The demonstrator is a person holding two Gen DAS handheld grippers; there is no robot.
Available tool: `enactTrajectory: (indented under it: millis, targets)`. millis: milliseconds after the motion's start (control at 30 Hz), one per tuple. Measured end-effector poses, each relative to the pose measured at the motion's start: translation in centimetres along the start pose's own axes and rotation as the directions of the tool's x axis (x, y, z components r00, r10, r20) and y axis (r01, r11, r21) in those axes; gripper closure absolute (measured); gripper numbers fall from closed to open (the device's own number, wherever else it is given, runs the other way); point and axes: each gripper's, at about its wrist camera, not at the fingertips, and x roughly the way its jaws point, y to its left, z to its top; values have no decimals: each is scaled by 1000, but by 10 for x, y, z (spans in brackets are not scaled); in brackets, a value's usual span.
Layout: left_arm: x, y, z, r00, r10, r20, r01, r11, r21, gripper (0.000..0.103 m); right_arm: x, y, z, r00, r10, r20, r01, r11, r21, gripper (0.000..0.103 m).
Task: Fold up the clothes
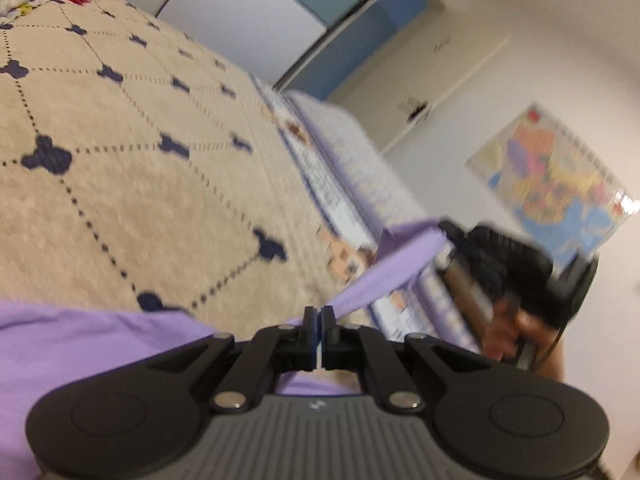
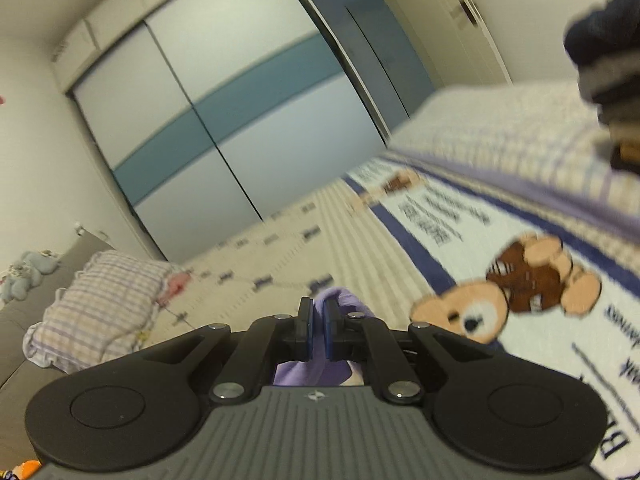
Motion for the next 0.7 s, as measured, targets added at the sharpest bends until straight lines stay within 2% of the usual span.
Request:
enactTrajectory:
  millis: [167, 300, 500, 700]
  targets:
    - [-22, -2, 6, 996, -69, 48, 70, 997, -12, 102, -27, 14, 7, 1000, 10, 21, -8, 994, -105, 97]
    - [-32, -2, 4, 992, -113, 48, 114, 993, -18, 102, -42, 13, 8, 1000, 6, 9, -4, 989, -145, 97]
    - [-13, -4, -18, 992, -97, -78, 98, 995, 17, 102, -54, 5, 0, 999, -37, -38, 29, 981, -194, 97]
    - [6, -8, -41, 976, -70, -207, 83, 995, 55, 102, -69, -6, -12, 995, -77, -58, 62, 971, -229, 97]
